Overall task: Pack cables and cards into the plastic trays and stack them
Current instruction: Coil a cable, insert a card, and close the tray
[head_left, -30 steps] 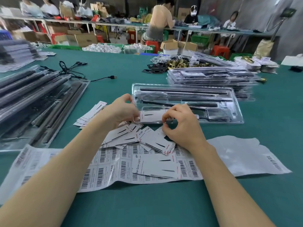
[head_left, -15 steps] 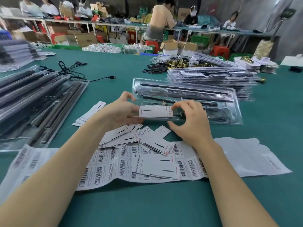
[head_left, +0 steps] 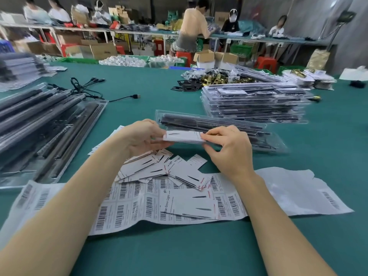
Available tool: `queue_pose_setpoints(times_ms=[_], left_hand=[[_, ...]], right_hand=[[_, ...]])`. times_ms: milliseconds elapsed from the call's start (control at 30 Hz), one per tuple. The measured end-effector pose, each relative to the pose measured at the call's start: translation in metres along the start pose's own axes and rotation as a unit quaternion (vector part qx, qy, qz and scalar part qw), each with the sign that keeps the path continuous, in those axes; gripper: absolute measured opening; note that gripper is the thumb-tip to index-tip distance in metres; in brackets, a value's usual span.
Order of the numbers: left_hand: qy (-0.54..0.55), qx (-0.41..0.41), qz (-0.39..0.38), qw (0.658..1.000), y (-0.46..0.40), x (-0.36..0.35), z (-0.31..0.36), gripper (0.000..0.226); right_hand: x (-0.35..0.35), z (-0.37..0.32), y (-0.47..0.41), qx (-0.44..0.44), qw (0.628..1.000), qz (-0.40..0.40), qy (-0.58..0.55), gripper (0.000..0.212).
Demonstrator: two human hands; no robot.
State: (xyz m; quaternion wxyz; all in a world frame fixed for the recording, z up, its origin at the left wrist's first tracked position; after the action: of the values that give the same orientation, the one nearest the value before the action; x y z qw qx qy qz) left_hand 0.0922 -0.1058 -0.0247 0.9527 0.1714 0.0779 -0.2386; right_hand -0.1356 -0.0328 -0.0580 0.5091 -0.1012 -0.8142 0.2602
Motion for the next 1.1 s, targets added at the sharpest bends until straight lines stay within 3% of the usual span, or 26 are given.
queue_pose_setpoints(times_ms=[167,233,300,433,500,600,733,867,1100], left_hand=[[0.023,0.003,-0.021,1.000,0.003,-0.001,0.001,0.009],[0.049,0.000,-0.016,0.999,0.004,0.002,0.004,0.020],[0.093,-0.009,-0.014,0.996,0.007,0.008,0.007,0.032],[0.158,-0.025,-0.012,0.987,0.012,0.016,0.012,0.052],[0.119,-0.031,-0.010,0.992,0.010,0.020,0.015,0.051],[-0.032,-0.066,0.025,0.997,0.009,0.029,0.019,0.055],[-0.237,-0.141,0.005,0.961,0.012,0.032,0.015,0.033],[-0.250,-0.216,0.050,0.943,0.009,0.027,0.011,0.009],[-0.170,-0.287,0.089,0.939,0.002,0.017,0.012,0.010]], right_hand=[[0.006,-0.001,-0.002,-0.038,0.998,-0.037,0.033,0.036],[0.015,0.009,-0.001,-0.086,0.993,-0.065,0.048,0.045],[0.028,0.022,0.000,-0.125,0.988,-0.059,0.065,0.037],[0.049,0.025,-0.006,-0.164,0.980,0.045,0.098,0.019],[0.053,0.020,-0.013,-0.156,0.978,0.091,0.106,0.017],[0.056,0.015,-0.018,-0.157,0.977,0.103,0.103,0.022],[0.060,0.018,-0.020,-0.142,0.980,0.091,0.101,0.024],[0.068,0.023,-0.022,-0.121,0.982,0.108,0.101,0.030],[0.059,0.022,-0.026,-0.121,0.984,0.120,0.062,0.043]])
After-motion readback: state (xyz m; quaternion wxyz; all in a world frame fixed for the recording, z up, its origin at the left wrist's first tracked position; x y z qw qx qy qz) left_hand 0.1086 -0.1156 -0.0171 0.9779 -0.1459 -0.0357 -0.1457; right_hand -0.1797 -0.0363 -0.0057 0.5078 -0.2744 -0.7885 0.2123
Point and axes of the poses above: each hand's wrist, its own y-axis away from the middle knuckle, its own x-axis out of the back of the hand, z = x × y, the point moved 1 cm from there along -y, towards the middle knuckle, and after that the axes turned 13 degrees about -z, right-handed, at the moved point
